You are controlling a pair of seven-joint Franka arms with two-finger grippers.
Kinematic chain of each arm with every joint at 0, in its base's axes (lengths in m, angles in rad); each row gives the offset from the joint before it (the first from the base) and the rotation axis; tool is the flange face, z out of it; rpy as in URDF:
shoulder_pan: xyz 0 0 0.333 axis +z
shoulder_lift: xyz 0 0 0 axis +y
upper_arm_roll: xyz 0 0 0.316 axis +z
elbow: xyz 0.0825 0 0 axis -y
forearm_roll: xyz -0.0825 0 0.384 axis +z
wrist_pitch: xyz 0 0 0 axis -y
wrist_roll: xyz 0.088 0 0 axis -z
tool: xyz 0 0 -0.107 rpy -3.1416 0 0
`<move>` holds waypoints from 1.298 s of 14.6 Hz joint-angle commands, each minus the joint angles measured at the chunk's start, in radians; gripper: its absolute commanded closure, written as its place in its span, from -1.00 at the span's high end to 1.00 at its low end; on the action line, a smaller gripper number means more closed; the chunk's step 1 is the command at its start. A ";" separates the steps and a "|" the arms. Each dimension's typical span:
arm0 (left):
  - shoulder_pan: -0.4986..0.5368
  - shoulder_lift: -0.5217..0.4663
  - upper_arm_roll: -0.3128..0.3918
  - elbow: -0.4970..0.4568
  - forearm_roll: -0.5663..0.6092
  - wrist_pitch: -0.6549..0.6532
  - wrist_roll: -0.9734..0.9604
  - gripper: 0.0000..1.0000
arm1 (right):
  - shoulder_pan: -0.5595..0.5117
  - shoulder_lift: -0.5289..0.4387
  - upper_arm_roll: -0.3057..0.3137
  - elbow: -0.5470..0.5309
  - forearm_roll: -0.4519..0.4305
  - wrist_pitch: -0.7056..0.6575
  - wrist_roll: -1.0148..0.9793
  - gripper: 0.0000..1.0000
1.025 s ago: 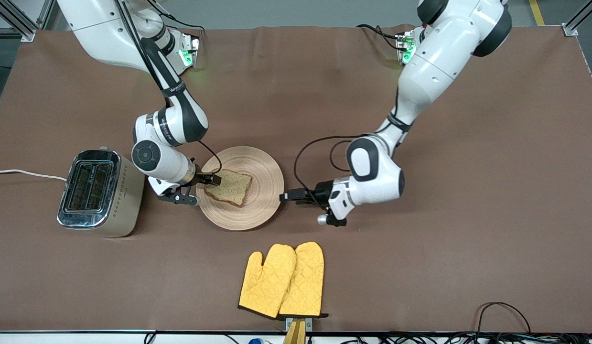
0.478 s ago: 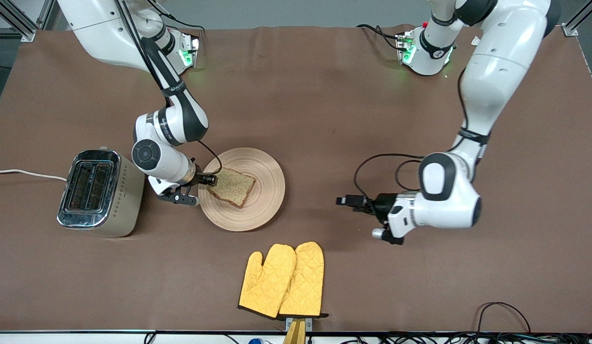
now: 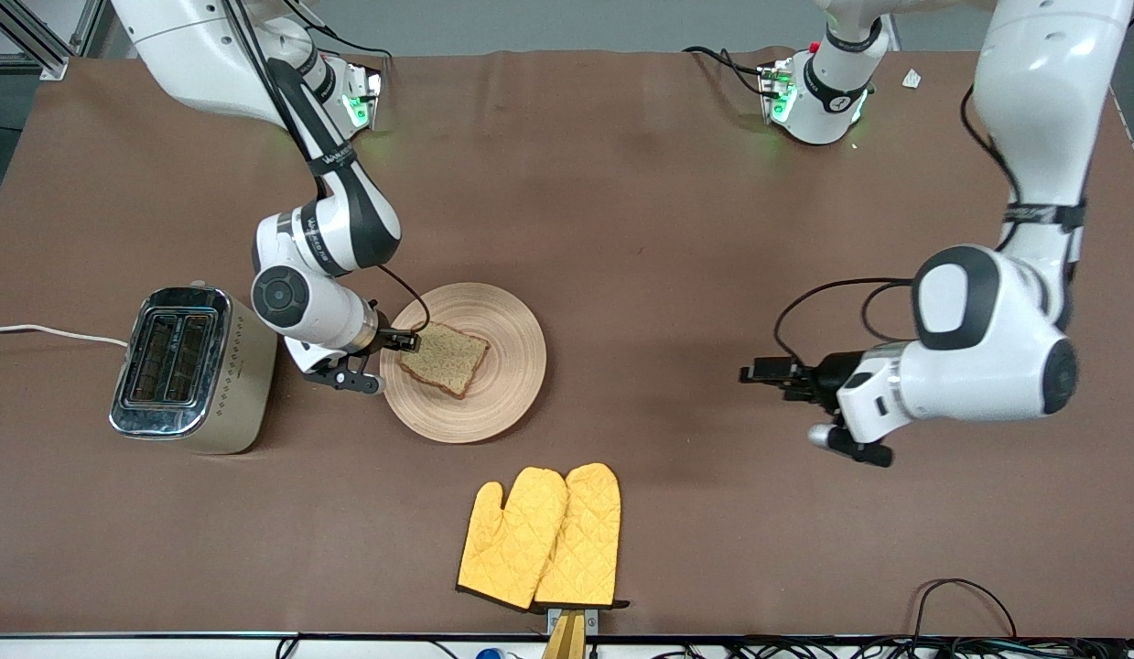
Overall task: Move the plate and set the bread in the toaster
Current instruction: 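Grasp the bread slice with the right gripper while the left gripper releases, then lift the bread with the right gripper while the left gripper withdraws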
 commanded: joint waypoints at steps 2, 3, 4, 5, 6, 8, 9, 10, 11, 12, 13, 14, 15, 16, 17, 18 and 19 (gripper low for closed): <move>0.031 -0.186 0.001 -0.095 0.151 -0.022 -0.027 1.00 | 0.016 0.007 -0.001 -0.022 0.007 0.038 0.026 0.18; 0.035 -0.229 0.001 -0.107 0.191 -0.031 -0.047 1.00 | 0.018 0.018 -0.001 -0.022 0.007 0.055 0.025 0.18; 0.035 -0.267 0.001 -0.111 0.217 -0.059 -0.076 1.00 | 0.018 0.030 -0.003 -0.025 0.007 0.074 0.025 0.18; 0.035 -0.305 0.001 -0.111 0.250 -0.104 -0.107 1.00 | 0.016 0.035 -0.003 -0.028 0.007 0.081 0.025 0.18; 0.035 -0.336 0.001 -0.112 0.284 -0.132 -0.127 1.00 | 0.015 0.038 -0.003 -0.028 0.007 0.083 0.023 0.18; 0.047 -0.388 0.001 -0.118 0.317 -0.172 -0.135 1.00 | 0.021 0.045 -0.003 -0.028 0.007 0.089 0.025 0.17; 0.053 -0.407 0.001 -0.120 0.320 -0.181 -0.141 1.00 | 0.021 0.048 -0.003 -0.028 0.007 0.097 0.025 -0.04; 0.053 -0.424 0.001 -0.127 0.321 -0.189 -0.150 1.00 | 0.022 0.055 -0.003 -0.028 0.007 0.098 0.025 -0.56; 0.053 -0.445 0.001 -0.134 0.343 -0.197 -0.151 1.00 | 0.033 0.055 -0.003 -0.027 0.007 0.101 0.025 -0.96; 0.053 -0.459 -0.001 -0.132 0.376 -0.204 -0.151 1.00 | 0.042 0.056 -0.004 -0.027 0.007 0.106 0.023 -0.99; 0.053 -0.471 0.001 -0.129 0.395 -0.212 -0.150 1.00 | 0.038 0.061 -0.004 -0.027 0.005 0.109 0.022 -0.99; 0.048 -0.487 0.007 -0.126 0.395 -0.235 -0.150 1.00 | 0.038 0.070 -0.004 -0.027 0.004 0.117 0.020 -0.99; 0.038 -0.501 0.030 -0.126 0.395 -0.249 -0.151 1.00 | 0.036 0.075 -0.004 -0.027 0.002 0.121 0.017 -0.99; 0.016 -0.517 0.062 -0.127 0.395 -0.254 -0.150 1.00 | 0.033 0.075 -0.006 -0.025 0.001 0.117 0.014 -0.99; -0.014 -0.528 0.097 -0.129 0.395 -0.258 -0.158 1.00 | 0.032 0.073 -0.006 -0.013 -0.002 0.106 0.011 -0.99; -0.039 -0.536 0.137 -0.129 0.395 -0.264 -0.165 1.00 | 0.032 0.070 -0.009 0.008 -0.005 0.079 0.010 -0.99; -0.059 -0.559 0.159 -0.134 0.395 -0.266 -0.177 1.00 | 0.032 0.065 -0.015 0.056 -0.019 -0.004 0.011 -0.99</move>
